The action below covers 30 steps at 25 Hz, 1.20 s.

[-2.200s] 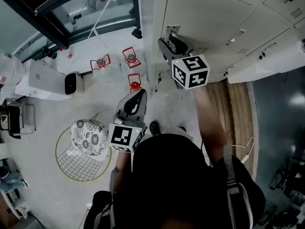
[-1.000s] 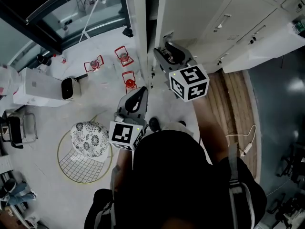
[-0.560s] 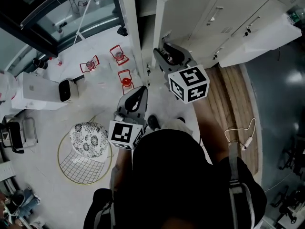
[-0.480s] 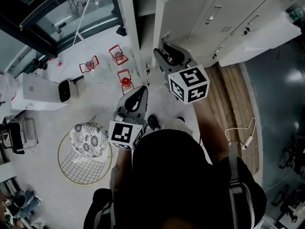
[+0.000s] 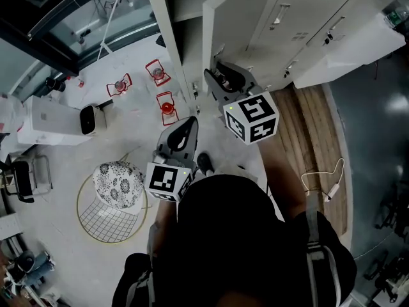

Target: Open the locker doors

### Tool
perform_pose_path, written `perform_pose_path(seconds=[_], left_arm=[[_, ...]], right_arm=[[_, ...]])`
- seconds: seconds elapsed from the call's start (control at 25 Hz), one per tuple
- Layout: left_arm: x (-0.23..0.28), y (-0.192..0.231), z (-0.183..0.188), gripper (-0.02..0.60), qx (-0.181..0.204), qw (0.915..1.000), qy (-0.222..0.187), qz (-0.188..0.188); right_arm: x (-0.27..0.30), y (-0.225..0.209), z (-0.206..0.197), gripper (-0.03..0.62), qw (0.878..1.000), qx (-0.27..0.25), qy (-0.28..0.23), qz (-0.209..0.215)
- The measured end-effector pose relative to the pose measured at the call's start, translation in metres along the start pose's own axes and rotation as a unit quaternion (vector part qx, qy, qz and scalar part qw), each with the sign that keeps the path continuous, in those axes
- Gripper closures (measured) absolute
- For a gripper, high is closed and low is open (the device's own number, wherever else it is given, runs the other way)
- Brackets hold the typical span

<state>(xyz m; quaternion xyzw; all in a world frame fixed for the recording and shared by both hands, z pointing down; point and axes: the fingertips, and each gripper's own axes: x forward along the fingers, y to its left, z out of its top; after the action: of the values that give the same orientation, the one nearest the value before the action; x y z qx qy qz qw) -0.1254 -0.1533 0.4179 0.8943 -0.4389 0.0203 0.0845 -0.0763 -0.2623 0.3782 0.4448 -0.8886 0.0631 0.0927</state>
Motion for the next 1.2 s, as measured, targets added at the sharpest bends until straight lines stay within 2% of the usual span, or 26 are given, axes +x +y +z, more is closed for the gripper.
perform_pose_path(seconds=[0.4,0.72,1.2], left_arm=[[0.017,-0.053,0.004,0.566,0.003,1.0,0.004,0.008],[0.021,-0.102,-0.001,0.566,0.004,0.9995,0.031,0.008],[0.019,-0.16,-0.012,0.566,0.009,0.999,0.042,0.013]], right_arm=[[-0.042,-0.015,-0.009,0.473,0.999,0.017,0.007,0.045],[-0.084,-0.036,-0.017,0.476,0.999,0.022,0.013,0.043],[-0.134,-0.069,-0.026,0.526,1.0,0.018,0.002,0.018]])
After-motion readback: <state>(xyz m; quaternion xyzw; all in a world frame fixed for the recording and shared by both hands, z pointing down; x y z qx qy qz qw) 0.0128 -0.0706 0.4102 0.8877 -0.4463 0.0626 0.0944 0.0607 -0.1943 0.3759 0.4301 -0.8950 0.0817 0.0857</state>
